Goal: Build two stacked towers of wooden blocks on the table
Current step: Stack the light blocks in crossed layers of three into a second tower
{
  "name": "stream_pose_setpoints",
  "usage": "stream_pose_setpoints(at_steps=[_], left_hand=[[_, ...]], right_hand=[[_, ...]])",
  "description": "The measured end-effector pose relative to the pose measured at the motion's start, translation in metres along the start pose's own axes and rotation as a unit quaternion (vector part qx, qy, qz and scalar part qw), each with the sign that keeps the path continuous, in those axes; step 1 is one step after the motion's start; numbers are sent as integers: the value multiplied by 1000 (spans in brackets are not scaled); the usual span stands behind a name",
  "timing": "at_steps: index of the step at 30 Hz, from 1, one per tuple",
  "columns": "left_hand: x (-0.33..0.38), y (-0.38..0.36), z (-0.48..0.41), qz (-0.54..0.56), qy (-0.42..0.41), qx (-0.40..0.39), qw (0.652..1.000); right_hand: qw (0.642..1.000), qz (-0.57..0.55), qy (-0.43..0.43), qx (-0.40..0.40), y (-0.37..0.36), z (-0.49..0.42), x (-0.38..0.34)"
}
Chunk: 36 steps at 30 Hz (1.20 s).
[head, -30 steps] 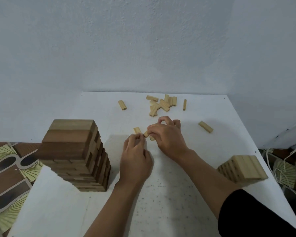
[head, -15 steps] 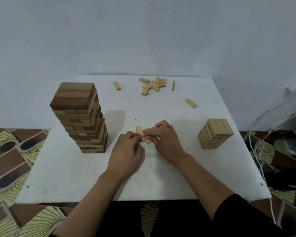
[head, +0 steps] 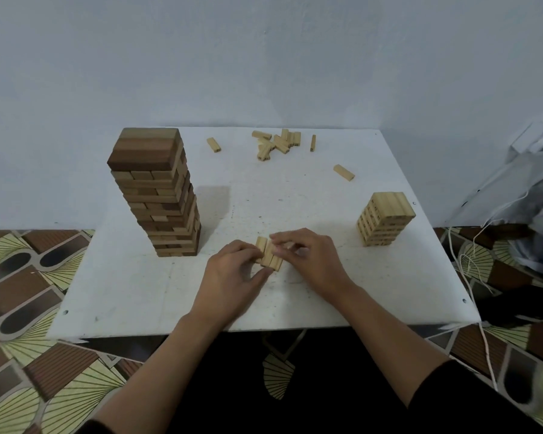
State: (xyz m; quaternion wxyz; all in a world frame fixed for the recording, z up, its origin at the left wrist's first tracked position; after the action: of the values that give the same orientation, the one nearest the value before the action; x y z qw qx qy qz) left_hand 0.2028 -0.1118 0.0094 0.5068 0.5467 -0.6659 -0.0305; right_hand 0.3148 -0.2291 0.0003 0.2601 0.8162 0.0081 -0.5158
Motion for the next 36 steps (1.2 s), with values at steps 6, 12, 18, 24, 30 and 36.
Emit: stream_pose_setpoints(at_steps=[6,12,18,24,30,36], left_hand=[[-14,-7,-3,-5,13,-78,997],[-13,-32,-24,3,-12,-224,974],[-8,-36,-31,55,4,-231,971],[-15,-39,-29,81,35,-237,967],[-15,-46,-31,83,46,-273,957],[-16,-45,-33,78,45,-266,960]], right_hand=[[993,111,36,-19,13,14,-5],[971,211,45,-107,-9,15,2],[976,163,38,-137,-16,5,0],[983,120,28,-139,-14,0,3],[981,112,16,-154,-14,-5,8],[984,107,10,-141,-12,-6,11]])
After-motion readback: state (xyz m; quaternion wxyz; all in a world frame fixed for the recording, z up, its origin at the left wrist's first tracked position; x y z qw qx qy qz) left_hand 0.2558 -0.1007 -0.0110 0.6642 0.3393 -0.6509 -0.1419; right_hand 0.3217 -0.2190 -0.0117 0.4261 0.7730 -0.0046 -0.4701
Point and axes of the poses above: each hand's wrist, its own z-axis away from the middle knuckle, its own y-axis out of the back of the hand, x = y × z, the point moved 10 cm from there along -z, towards the middle knuckle, and after that the axes turned 15 degrees about x, right-handed, at the moved point
